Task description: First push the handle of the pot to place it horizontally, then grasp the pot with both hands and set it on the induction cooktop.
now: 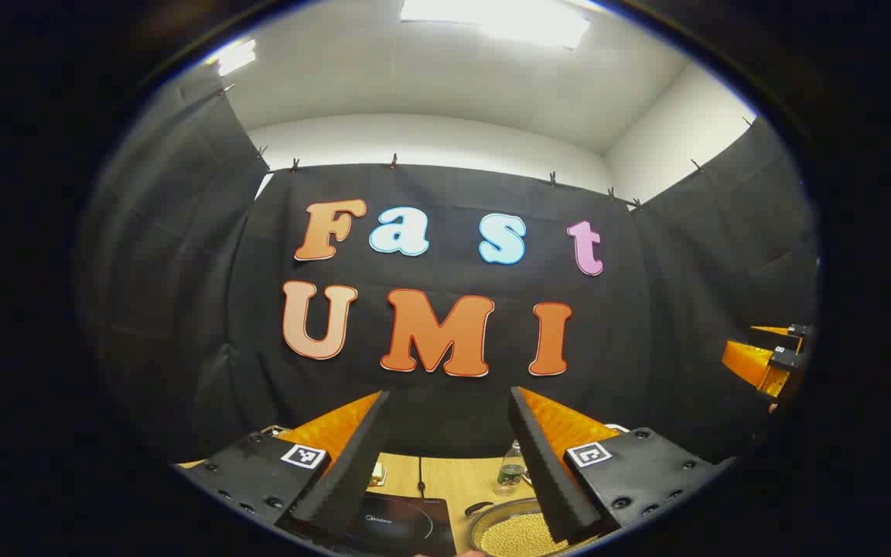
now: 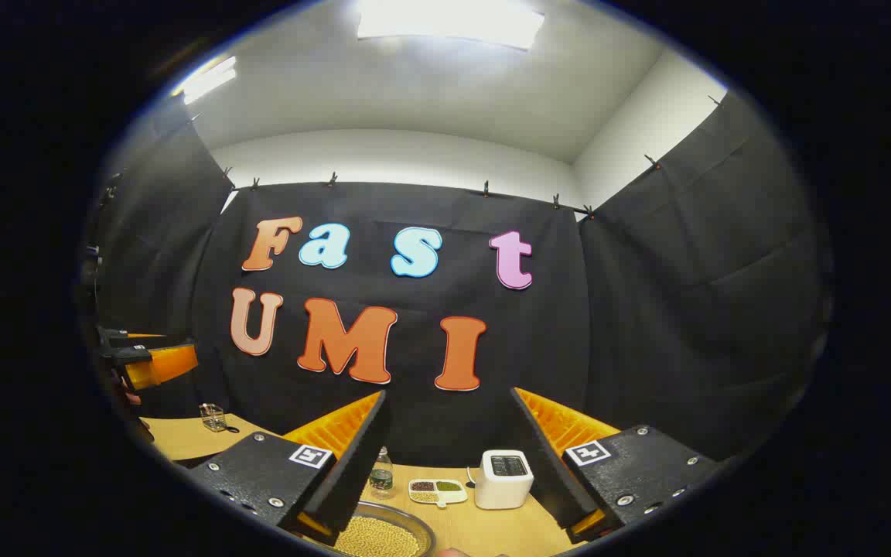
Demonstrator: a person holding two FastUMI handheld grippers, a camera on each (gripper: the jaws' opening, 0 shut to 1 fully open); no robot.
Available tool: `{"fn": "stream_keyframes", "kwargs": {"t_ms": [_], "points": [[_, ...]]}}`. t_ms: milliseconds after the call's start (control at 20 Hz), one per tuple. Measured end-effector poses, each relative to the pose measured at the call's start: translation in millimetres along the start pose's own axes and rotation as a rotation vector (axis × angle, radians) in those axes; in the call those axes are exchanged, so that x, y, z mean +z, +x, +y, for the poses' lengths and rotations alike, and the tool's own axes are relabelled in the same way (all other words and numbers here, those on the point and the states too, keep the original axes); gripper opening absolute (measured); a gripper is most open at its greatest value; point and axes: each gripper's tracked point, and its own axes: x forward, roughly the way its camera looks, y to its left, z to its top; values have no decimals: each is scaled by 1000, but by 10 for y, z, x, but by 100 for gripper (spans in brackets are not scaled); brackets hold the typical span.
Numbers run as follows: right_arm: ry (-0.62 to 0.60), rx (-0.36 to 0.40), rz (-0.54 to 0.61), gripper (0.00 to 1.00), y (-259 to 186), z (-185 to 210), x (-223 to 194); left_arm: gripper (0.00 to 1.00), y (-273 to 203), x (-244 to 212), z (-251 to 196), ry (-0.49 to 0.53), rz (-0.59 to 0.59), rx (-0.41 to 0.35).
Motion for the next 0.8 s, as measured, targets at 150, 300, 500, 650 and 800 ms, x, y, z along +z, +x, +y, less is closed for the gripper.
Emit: {"fn": "stream_keyframes", "kwargs": {"t_ms": [150, 300, 500, 650, 800], "points": [[6, 4, 1, 94, 3, -9, -3, 98, 25, 43, 4, -29, -12, 5], [21, 10, 7, 94, 20, -23, -16, 97, 38, 28, -22, -54, 5, -11], [38, 16, 4, 94, -4, -58, -5, 98, 12, 2, -97, -68, 22, -48], [36, 8, -5, 94, -1, -108, 19, 98, 36, 26, -83, -62, 9, -47], [43, 11, -10, 94, 1, -100, 21, 98, 48, 20, -60, -51, 0, -36]]}}
